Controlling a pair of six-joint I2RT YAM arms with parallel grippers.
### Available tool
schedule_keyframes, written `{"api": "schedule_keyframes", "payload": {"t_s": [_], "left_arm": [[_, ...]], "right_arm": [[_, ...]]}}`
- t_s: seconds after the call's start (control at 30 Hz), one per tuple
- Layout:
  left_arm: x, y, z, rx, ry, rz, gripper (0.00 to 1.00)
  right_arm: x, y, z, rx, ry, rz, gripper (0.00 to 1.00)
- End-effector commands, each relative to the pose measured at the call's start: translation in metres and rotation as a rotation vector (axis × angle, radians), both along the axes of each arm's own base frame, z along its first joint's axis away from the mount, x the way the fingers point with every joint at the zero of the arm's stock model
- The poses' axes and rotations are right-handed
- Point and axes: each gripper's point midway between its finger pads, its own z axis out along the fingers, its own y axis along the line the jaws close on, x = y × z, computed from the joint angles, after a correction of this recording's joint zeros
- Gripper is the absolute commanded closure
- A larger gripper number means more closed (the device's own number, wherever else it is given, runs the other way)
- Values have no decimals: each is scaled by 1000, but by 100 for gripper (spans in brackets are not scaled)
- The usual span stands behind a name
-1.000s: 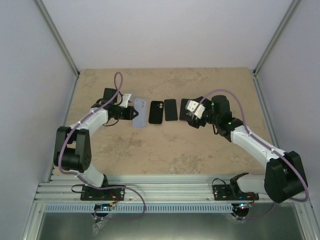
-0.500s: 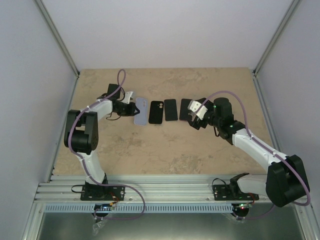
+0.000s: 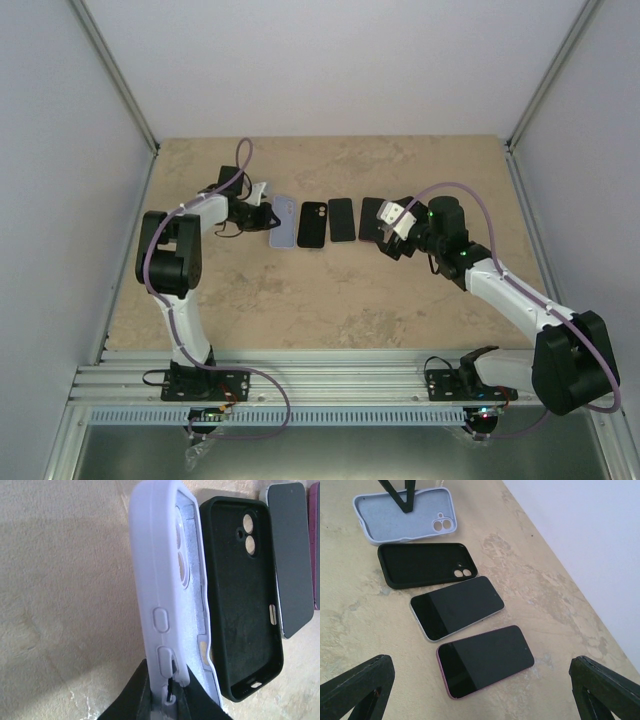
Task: Take the phone out of the phone case
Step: Place the phone case at the center of the board, then reset both arms
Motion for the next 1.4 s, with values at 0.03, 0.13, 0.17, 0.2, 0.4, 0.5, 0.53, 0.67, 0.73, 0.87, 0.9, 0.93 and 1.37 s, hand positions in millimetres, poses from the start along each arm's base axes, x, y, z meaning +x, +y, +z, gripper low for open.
{"api": "schedule_keyframes", "payload": {"t_s": [0.03,0.13,0.17,0.2,0.4,0.5,0.53,0.67,0.73,0.87,0.9,0.93,1.37], "left_arm": [[19,16,-21,116,-20,56,85],[20,19,-23,131,-17,71,73],[20,20,-24,137,-16,76,69],[21,22,-24,143,-17,82,65],[21,26,-16,164,-30,99,48],[20,29,-5,176,-52,111,37],[21,30,1,184,-66,113,35],[21,35,26,204,-117,122,14],[21,36,43,212,-144,121,3],[22,36,84,210,-205,107,1],[22,36,96,208,-223,105,1],[22,36,109,205,-243,102,1],[8,60,234,151,-435,185,1]], "right_arm": [[0,0,0,19,5,-1,2],[0,0,-1,19,6,-2,2],[0,0,-1,19,6,-1,2],[0,0,-1,20,8,-1,2],[0,0,3,30,5,-4,2],[0,0,6,39,7,-8,2],[1,0,9,42,5,-9,2],[3,-2,19,62,0,-20,2],[5,-4,28,78,-5,-27,2],[12,-11,49,115,-17,-63,2],[15,-14,54,125,-20,-75,2],[16,-17,60,138,-22,-87,2],[36,-85,125,340,-2,-263,2]]}}
